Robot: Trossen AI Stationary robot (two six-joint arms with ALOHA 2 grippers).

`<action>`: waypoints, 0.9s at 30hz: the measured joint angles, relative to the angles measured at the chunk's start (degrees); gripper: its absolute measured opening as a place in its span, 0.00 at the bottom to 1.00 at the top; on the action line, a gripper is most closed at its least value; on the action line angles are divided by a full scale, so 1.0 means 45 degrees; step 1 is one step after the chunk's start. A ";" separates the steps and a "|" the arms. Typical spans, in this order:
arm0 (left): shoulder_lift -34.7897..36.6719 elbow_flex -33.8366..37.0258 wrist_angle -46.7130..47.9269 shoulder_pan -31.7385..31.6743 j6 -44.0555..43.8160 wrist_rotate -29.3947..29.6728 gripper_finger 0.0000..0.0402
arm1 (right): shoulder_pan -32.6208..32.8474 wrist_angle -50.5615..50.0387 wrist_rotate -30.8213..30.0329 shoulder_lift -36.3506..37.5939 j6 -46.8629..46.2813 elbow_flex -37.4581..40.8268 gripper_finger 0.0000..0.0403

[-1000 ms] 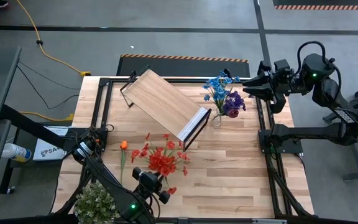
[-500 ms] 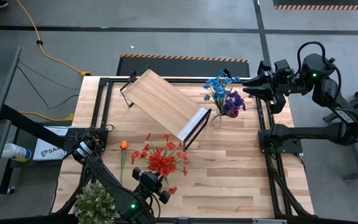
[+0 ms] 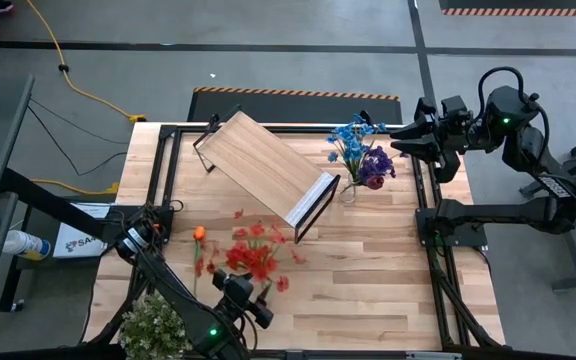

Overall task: Pick and place flowers into a vace then onto a shelf
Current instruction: Put the orange flower into the bottom transparent vase

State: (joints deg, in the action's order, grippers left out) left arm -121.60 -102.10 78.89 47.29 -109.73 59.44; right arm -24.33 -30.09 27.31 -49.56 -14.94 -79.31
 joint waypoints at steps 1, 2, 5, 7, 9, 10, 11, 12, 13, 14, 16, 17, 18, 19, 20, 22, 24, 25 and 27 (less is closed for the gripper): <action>0.0000 0.0000 0.0011 0.0000 0.0001 0.0003 0.73 | 0.0001 0.0000 0.0000 0.0000 0.0000 0.0000 0.27; 0.0000 0.0000 0.0013 0.0000 0.0001 0.0010 0.75 | 0.0000 0.0000 0.0000 0.0000 0.0000 0.0000 0.27; -0.0015 -0.0147 0.0097 -0.0005 0.0016 -0.0018 0.81 | 0.0002 0.0000 -0.0005 0.0000 0.0000 0.0000 0.27; -0.0015 -0.0404 0.0050 -0.0005 0.0204 -0.0227 0.84 | 0.0002 0.0000 -0.0005 0.0000 0.0000 0.0000 0.27; -0.0019 -0.0684 0.0078 -0.0005 0.0671 -0.0542 0.86 | 0.0001 0.0000 -0.0005 0.0001 0.0000 -0.0001 0.27; -0.0019 -0.0862 0.0087 -0.0005 0.0913 -0.0633 0.87 | 0.0000 -0.0001 -0.0007 0.0000 0.0000 0.0000 0.27; -0.0019 -0.1029 0.0097 -0.0005 0.1111 -0.0753 0.88 | 0.0002 0.0000 -0.0010 0.0000 0.0000 0.0000 0.27; -0.0019 -0.1160 0.0087 -0.0005 0.1264 -0.0786 0.89 | 0.0002 0.0000 -0.0010 0.0000 0.0000 -0.0005 0.27; -0.0019 -0.1276 0.0037 -0.0005 0.1361 -0.0828 0.89 | 0.0002 0.0000 -0.0010 0.0000 0.0008 0.0000 0.27; -0.0019 -0.1376 0.0045 -0.0005 0.1404 -0.0913 0.90 | -0.0002 -0.0004 -0.0010 0.0001 0.0049 0.0000 0.27; -0.0019 -0.1522 0.0079 -0.0005 0.1441 -0.1133 0.90 | -0.0001 0.0000 0.0003 0.0000 0.0092 -0.0002 0.27; -0.0019 -0.1583 0.0080 -0.0005 0.1444 -0.1180 0.90 | 0.0002 -0.0005 0.0007 0.0003 0.0095 0.0000 0.27; -0.0019 -0.1633 0.0070 -0.0005 0.1443 -0.1213 0.90 | 0.0002 -0.0005 0.0006 0.0000 0.0097 0.0000 0.27; -0.0019 -0.1684 0.0075 0.0005 0.1445 -0.1231 0.90 | 0.0002 -0.0005 0.0010 0.0000 0.0097 0.0000 0.27; -0.0019 -0.1756 0.0084 0.0015 0.1452 -0.1236 0.90 | -0.0003 -0.0005 0.0010 0.0000 0.0093 0.0000 0.27; -0.0019 -0.1865 0.0029 0.0016 0.1453 -0.1234 0.90 | 0.0002 -0.0005 0.0015 0.0000 0.0097 0.0000 0.27; -0.0019 -0.2024 0.0012 0.0073 0.1462 -0.1243 0.89 | -0.0002 -0.0005 0.0019 0.0000 0.0097 0.0000 0.27; -0.0019 -0.2123 0.0009 0.0087 0.1462 -0.1243 0.89 | 0.0000 -0.0005 0.0019 0.0000 0.0097 0.0000 0.27; -0.0019 -0.2314 0.0005 0.0183 0.1469 -0.1276 0.89 | 0.0002 -0.0005 0.0024 0.0000 0.0097 -0.0001 0.27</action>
State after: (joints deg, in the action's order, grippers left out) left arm -121.69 -112.52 78.91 48.11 -103.12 53.70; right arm -24.32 -30.11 27.42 -49.56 -14.50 -79.31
